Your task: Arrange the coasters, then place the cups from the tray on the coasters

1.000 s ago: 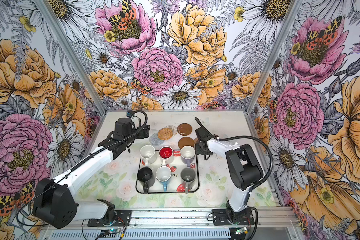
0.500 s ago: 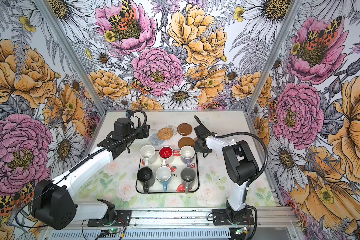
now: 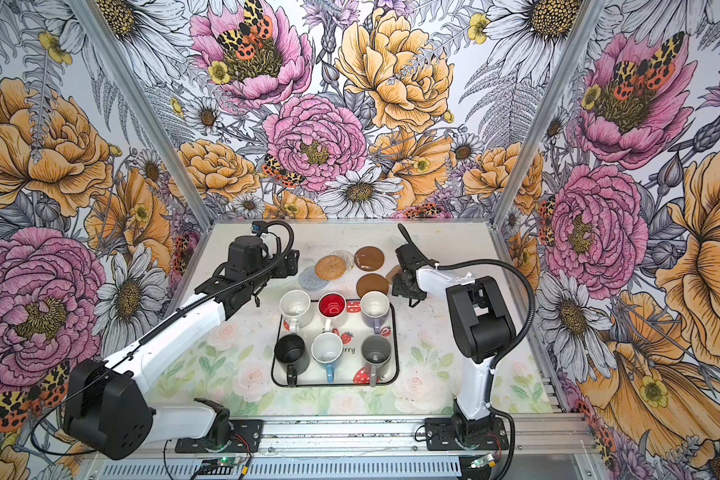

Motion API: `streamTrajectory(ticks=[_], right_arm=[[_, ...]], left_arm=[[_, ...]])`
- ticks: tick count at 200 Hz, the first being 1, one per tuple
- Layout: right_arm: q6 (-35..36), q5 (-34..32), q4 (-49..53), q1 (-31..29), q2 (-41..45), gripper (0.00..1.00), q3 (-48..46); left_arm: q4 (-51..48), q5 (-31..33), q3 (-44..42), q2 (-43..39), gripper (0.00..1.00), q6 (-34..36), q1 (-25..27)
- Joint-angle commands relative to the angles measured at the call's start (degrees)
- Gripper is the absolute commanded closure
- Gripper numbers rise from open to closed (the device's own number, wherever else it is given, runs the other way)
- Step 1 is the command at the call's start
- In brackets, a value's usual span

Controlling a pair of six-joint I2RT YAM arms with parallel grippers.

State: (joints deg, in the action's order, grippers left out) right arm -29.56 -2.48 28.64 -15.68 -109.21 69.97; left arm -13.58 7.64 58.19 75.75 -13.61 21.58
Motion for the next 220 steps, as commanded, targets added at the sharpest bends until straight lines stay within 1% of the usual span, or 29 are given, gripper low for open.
streamTrajectory(ticks=[1,77,178,199,220], right_arm=[[-0.9,0.4,-0.7,1.6,-2.7,0.39,1.4],[-1.1,3.2,-0.6,5.6,-6.8,0.41,7.3],[0.0,9.8,-0.1,9.0,-15.8,0.47,21.7],[1.0,8.7,1.6,9.2,-16.8,0.49,25.6],[1.3,6.8,2.7,9.0,-15.0,0.51,27.7]], left_arm=[[-0.2,1.1,-0.1,-1.5,0.08,-0.6,0.2],[-0.4,1.8,-0.6,-2.0,0.08,-0.3,0.1],[-0.8,2.8,-0.9,-2.6,0.07,0.3,-0.4],[-1.1,2.8,-0.6,-2.6,0.07,0.4,-0.6],[-1.4,2.8,-0.2,-2.9,0.07,0.6,-0.8]])
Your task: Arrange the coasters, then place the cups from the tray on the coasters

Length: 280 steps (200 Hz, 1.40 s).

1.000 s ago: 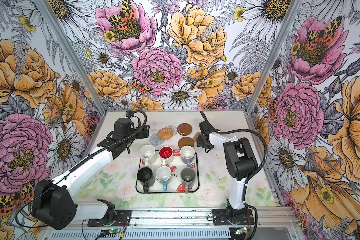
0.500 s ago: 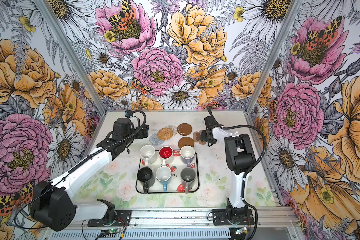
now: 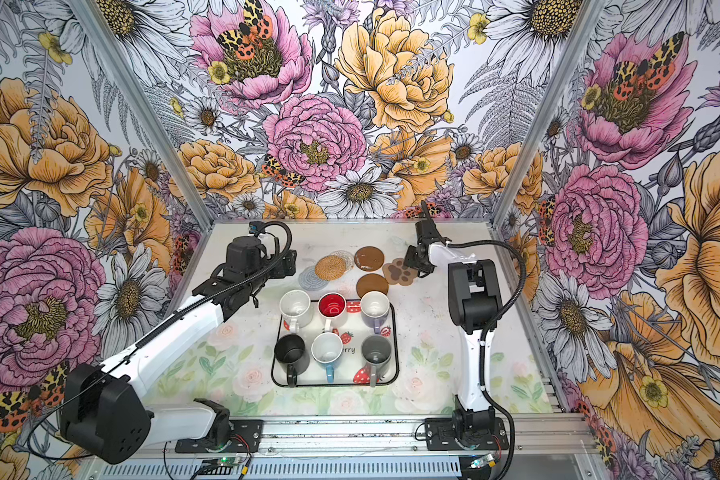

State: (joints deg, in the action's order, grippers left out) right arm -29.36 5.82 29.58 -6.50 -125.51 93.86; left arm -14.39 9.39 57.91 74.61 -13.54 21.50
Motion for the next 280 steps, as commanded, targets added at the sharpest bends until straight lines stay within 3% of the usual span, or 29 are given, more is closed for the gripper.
streamTrajectory(ticks=[1,42,117,280], right_arm=[[1.1,-1.6,1.8,-0.2,1.5,0.51,3.9],[4.6,-2.9,3.2,-4.2,3.0,0.50,7.2],[11.3,-8.8,13.1,-11.7,-6.3,0.43,16.7],[15.4,-13.5,18.6,-12.3,-9.6,0.38,15.7]], left_arm=[[-0.6,1.1,0.1,-1.8,0.07,0.5,-0.6],[-0.5,0.6,0.5,-2.1,0.07,0.4,-0.5],[-0.5,0.8,-0.3,-3.1,0.07,0.3,-0.5],[-0.4,0.6,-0.4,-2.0,0.07,-0.2,-0.2]])
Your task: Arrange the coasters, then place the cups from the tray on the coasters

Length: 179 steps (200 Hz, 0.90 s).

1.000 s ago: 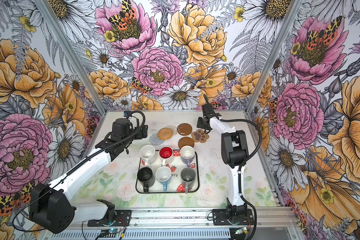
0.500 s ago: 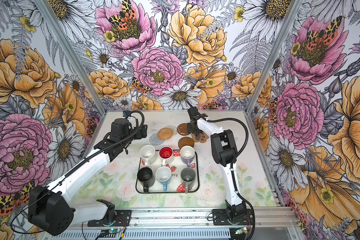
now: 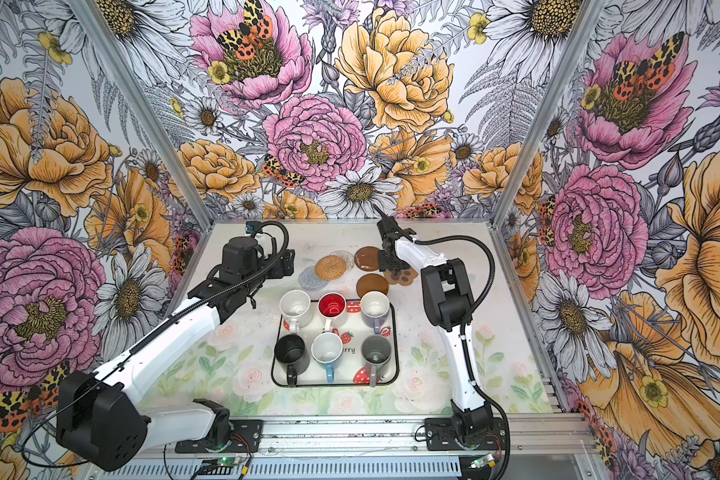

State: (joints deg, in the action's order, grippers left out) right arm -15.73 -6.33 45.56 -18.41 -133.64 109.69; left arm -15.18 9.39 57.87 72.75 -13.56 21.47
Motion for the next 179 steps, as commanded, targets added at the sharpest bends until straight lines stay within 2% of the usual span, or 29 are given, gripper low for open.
streamTrajectory(ticks=[1,114,145,179], right_arm=[[1.8,-1.4,2.7,-0.4,-1.5,0.38,-0.2],[5.8,-2.7,5.9,4.3,-0.3,0.37,-2.7],[7.3,-1.3,5.9,5.9,0.5,0.38,-3.6],[9.2,-3.3,6.3,6.6,2.0,0.37,-4.4]], left_arm=[[0.4,0.5,-0.4,-0.2,0.07,-0.2,-0.2],[0.8,0.5,-0.8,-0.1,0.07,-0.3,-0.2],[0.8,0.5,-0.7,0.0,0.07,-0.4,-0.1],[0.7,0.3,-0.6,0.1,0.07,-0.5,-0.2]])
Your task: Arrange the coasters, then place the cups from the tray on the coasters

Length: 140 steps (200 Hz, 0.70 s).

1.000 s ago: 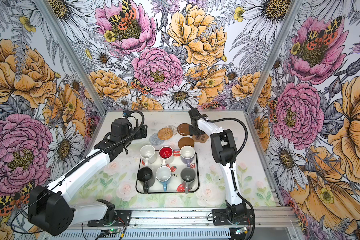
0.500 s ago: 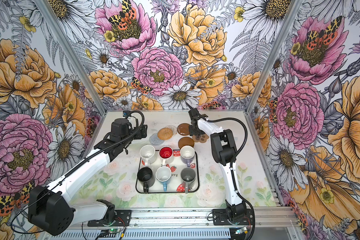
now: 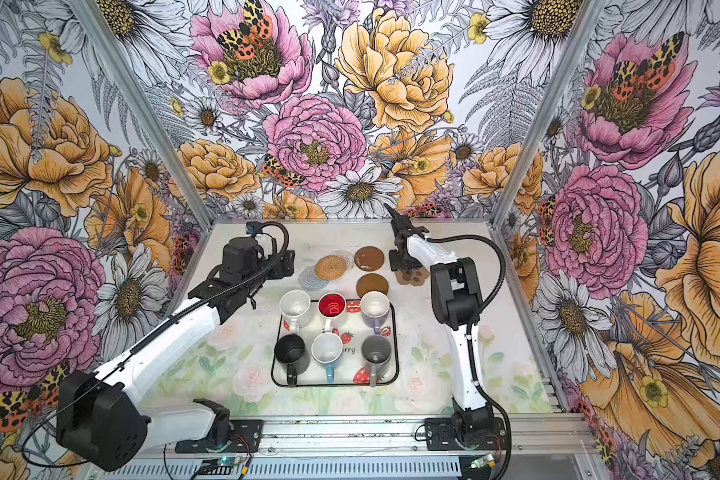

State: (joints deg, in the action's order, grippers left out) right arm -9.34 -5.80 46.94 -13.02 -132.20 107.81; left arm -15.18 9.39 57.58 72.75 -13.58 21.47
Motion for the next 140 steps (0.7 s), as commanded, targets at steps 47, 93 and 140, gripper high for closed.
streamTrajectory(ticks=[47,93,140], right_arm=[[4.0,1.5,4.8,2.2,2.9,0.37,-1.5],[2.8,9.2,4.5,4.4,7.9,0.37,0.1],[0.7,11.9,2.8,8.7,14.6,0.37,-5.3]], left_arm=[[0.8,0.1,-0.1,0.2,0.07,-0.6,0.2],[0.9,0.2,-0.2,-0.5,0.07,-0.6,0.4],[1.4,0.0,-0.4,-0.6,0.07,-0.5,0.4]])
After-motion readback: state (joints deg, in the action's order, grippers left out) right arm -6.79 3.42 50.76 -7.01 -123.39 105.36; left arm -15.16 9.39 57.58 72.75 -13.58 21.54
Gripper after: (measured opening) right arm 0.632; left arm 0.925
